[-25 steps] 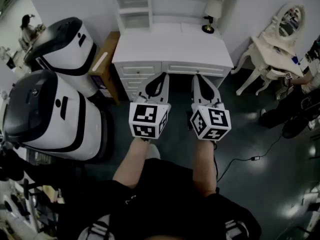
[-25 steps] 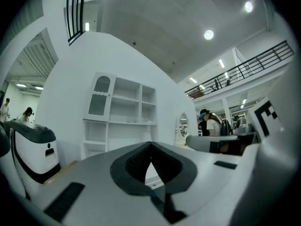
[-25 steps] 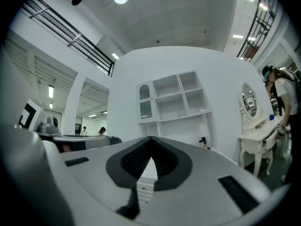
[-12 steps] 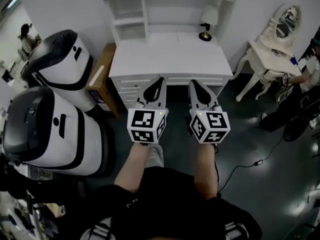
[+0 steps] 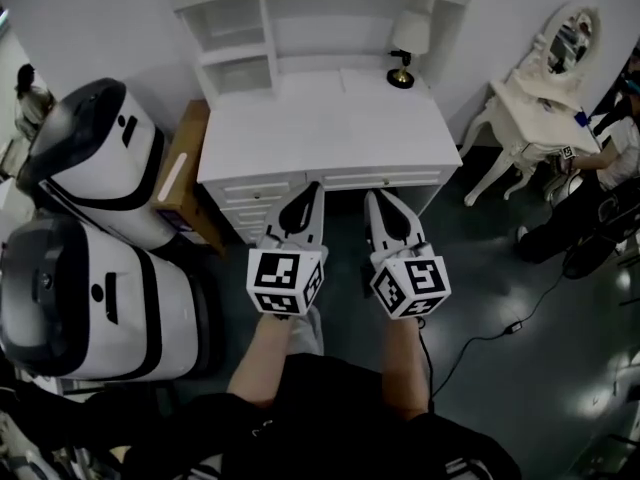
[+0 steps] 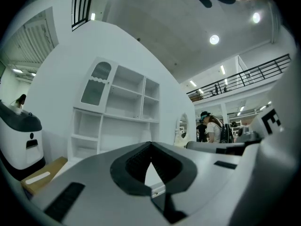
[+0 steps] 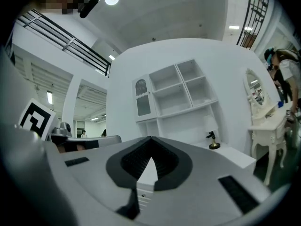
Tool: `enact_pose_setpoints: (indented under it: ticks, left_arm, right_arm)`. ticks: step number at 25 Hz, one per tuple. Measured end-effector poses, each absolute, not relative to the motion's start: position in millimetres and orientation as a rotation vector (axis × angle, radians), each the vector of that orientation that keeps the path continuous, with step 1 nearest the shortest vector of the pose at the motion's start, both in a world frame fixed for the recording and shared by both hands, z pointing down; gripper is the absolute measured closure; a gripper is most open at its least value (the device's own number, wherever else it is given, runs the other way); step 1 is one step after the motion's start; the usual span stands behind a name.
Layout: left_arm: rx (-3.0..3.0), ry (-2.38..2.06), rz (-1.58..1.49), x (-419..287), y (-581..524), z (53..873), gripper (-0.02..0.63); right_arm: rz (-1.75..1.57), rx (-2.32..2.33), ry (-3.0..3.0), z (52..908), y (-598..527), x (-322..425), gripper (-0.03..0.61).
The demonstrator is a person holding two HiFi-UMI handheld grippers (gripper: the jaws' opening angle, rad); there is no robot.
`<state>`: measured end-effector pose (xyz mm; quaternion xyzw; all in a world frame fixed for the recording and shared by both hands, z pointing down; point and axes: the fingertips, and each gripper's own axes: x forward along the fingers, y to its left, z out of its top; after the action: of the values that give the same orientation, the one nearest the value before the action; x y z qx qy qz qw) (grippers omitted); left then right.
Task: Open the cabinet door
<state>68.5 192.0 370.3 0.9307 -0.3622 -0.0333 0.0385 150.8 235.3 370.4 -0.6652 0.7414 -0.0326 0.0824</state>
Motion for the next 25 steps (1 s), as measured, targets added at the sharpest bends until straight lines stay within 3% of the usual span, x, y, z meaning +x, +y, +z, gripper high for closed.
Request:
enact_pose_setpoints:
  ticks: [8, 25]
  left_arm:
    - [2.752, -1.138, -0.065, 69.0, 118.9, 398.8, 0.603]
    - [2.796, -1.196, -0.130, 53.3, -39.8, 363.7, 0.603]
  right_arm:
    - [-0.216, -1.971, 2.231, 398.5, 169.5, 155.7, 0.558]
    - [-0.160, -1.835, 2.291, 371.1, -3.3, 129.9, 0.558]
